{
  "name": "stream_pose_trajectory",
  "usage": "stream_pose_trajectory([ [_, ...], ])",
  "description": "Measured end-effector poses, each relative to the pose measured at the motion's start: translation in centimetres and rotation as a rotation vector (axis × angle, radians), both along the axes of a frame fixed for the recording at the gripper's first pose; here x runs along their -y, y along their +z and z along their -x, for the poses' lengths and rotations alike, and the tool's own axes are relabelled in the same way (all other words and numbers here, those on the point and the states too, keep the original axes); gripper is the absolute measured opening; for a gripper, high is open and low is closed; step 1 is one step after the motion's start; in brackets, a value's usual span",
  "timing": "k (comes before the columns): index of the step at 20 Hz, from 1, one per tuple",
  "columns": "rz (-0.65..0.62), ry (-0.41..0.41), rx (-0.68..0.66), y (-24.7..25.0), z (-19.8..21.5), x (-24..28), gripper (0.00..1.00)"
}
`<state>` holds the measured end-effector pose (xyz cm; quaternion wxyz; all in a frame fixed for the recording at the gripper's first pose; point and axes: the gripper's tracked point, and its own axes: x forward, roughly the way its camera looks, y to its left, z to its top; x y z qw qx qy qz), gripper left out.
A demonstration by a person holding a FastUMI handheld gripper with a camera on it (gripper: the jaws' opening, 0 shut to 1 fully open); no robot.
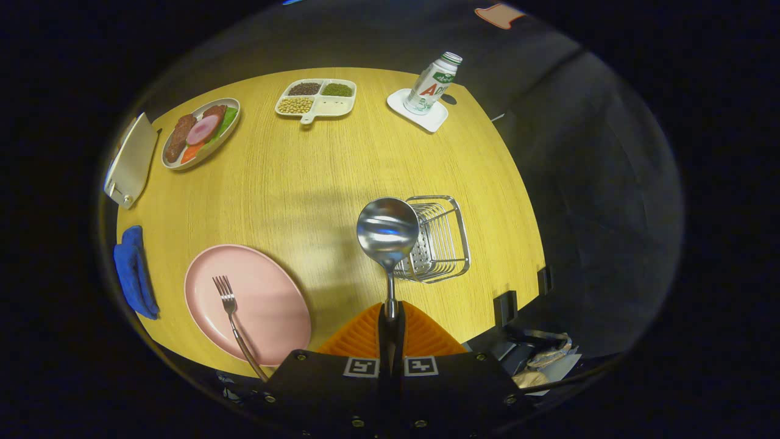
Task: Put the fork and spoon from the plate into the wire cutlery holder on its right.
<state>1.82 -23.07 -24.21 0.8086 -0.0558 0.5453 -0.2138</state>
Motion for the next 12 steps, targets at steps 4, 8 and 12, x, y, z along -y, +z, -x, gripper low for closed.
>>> stream_pose_trajectory([
  [4, -0.016, -0.04, -0.023, -0.6, 0.5, 2.5, 0.01],
  [8, -0.03, -0.064, -0.06, -1.5, 0.8, 4.5, 0.01],
  [12, -0.045, -0.064, -0.107, -2.3, 0.8, 5.6, 0.01],
])
